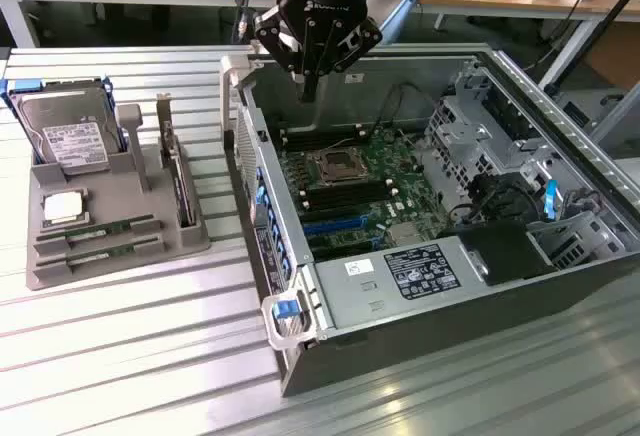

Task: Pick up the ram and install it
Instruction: 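Reach for the ram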

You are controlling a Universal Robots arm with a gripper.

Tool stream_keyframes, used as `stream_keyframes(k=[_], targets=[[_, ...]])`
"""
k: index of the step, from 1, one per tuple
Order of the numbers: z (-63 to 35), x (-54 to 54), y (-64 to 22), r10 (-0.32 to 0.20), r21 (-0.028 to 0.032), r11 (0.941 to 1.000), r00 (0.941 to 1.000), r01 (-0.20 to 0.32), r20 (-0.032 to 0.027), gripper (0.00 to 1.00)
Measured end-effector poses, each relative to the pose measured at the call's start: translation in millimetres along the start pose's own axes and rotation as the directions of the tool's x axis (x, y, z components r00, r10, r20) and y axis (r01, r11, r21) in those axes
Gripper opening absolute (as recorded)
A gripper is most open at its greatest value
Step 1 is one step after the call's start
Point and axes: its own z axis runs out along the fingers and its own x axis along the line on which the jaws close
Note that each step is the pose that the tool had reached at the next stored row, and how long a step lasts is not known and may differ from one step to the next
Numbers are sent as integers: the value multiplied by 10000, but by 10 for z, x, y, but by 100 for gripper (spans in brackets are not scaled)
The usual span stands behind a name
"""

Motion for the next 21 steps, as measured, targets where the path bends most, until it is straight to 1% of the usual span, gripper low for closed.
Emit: stream_keyframes(k=[1,21], targets=[[0,24,-2,-1,0,10000,10000,1,0,11],[-2,70,-5,0,0,10000,10000,0,0,11]])
